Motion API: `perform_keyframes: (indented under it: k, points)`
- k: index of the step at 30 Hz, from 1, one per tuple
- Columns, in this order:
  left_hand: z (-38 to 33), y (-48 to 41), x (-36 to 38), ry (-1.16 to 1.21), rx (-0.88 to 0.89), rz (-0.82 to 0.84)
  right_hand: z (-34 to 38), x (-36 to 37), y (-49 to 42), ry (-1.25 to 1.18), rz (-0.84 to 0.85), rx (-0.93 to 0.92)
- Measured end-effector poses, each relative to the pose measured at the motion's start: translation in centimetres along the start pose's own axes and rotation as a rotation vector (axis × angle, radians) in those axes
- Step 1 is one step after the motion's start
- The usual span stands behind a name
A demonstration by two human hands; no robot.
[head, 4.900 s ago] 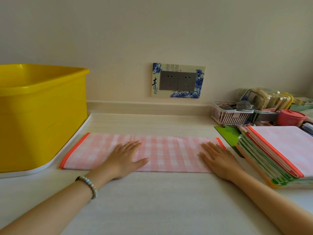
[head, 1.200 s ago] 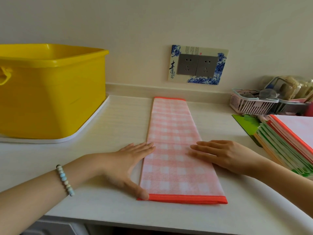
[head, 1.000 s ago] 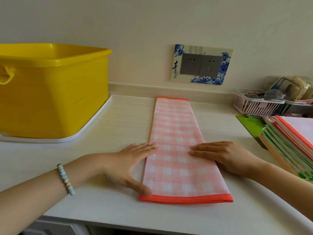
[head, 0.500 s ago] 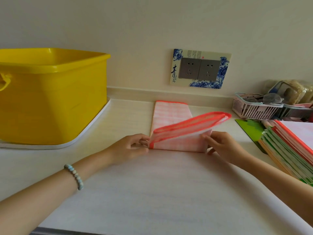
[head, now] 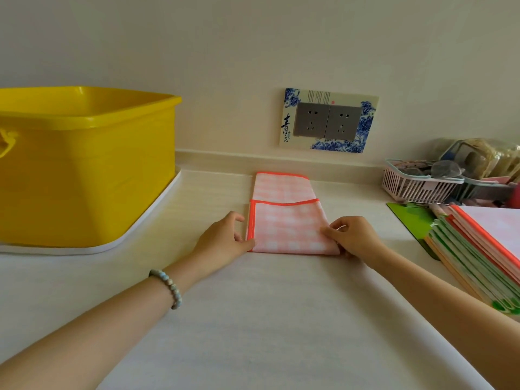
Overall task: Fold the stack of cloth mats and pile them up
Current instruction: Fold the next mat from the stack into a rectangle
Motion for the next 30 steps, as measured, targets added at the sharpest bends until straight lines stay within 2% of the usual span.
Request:
perform_keyframes:
  k: [2, 4, 7, 10, 12, 13, 15, 17, 21, 30]
  points:
    - [-1.3, 0.1, -0.3, -0.174, 0.115, -0.005, 0.0, 0.1, -0.2, 0.024, -0.006, 0.004]
    - [-3.2, 0.5, -0.2, -0.226, 0.314, 0.015, 0.1, 0.2, -0.4, 0.043, -0.008, 0.012]
    - [-5.3, 1.7, 1.8, -0.241, 0.545, 0.265, 0.2, 0.1, -0.4, 0.071, -0.021, 0.02]
    - [-4.7, 2.9, 3.8, -0.355, 0.507, 0.504, 0.3, -0.2, 0.6, 0.124, -0.112, -0.023]
    - [-4.4, 3.1, 3.9, -0.343, 0.472, 0.524, 1.1, -0.2, 2.4, 0.23, -0.204, -0.196]
    - [-4.4, 3.1, 3.8, -0.322, 0.46, 0.524, 1.5, 0.2, 3.6, 0.264, -0.198, -0.305]
    - [-4.4, 3.1, 3.9, -0.288, 0.445, 0.526, 1.9, 1.7, 6.0, 0.369, -0.082, -0.488]
    - [-4.4, 3.1, 3.9, -0.272, 0.447, 0.523, 1.5, 3.3, 8.1, 0.489, 0.069, -0.585]
    - [-4.5, 3.2, 3.9, -0.251, 0.463, 0.511, 0.2, 4.5, 9.6, 0.581, 0.241, -0.588]
    - [-4.6, 3.7, 3.8, -0.274, 0.457, 0.528, -0.6, 3.4, 9.0, 0.634, 0.269, -0.598]
Point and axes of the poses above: each hand's wrist, its own y-axis away from the middle knuckle, its own x-axis out of the palm, z = x × y, the point moved 6 cm from there along -y, towards the middle knuckle, and after that the axes turned 14 degrees about x, right-handed, at the moved point
